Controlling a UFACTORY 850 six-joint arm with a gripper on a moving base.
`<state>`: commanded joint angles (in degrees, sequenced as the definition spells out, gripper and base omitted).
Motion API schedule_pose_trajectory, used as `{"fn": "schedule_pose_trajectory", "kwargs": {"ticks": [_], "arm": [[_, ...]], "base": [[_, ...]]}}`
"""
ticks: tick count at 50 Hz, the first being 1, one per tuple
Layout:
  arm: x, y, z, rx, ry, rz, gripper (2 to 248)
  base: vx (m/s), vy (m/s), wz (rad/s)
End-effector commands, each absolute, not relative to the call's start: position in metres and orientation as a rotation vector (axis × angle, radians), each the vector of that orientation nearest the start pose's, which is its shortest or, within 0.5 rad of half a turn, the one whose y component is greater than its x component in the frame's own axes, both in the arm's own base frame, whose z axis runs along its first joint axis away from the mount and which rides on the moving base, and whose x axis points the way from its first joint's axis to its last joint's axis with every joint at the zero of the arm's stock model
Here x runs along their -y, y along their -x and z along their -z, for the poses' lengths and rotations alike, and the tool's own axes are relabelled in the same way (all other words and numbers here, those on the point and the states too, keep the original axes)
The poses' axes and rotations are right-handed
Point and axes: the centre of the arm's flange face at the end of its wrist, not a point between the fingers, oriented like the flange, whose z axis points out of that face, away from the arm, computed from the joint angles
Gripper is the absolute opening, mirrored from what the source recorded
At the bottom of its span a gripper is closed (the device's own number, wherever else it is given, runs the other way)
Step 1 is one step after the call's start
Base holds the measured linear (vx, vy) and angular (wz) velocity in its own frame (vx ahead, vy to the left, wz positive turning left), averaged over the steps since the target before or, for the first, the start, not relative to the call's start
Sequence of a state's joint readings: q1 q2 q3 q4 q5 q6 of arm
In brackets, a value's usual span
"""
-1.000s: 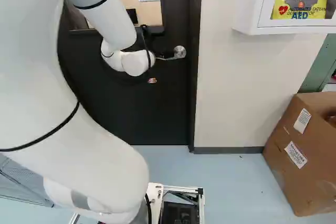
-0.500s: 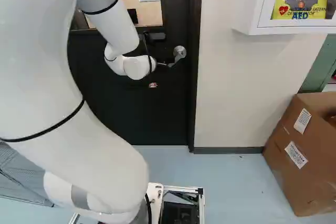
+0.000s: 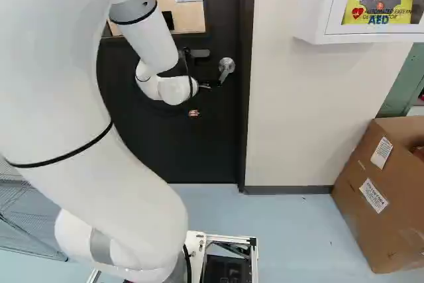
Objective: Open the door and move inside
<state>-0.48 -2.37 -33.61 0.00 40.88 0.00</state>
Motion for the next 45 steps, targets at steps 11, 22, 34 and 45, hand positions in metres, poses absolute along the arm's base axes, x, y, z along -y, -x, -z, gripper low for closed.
{"fn": "schedule_pose_trajectory", "kwargs": {"ticks": [11,22,34,45], "arm": [[0.004,-0.453,-0.428,-0.011,2.567,1.819,247],[0.005,-0.453,-0.424,-0.030,2.576,1.809,247],[0.006,-0.467,-0.423,-0.132,2.575,1.812,247],[0.006,-0.488,-0.423,-0.252,2.562,1.823,247]], "base": [[0.000,0.000,0.000],[0.000,0.000,0.000],[0.000,0.000,0.000],[0.000,0.000,0.000]]}}
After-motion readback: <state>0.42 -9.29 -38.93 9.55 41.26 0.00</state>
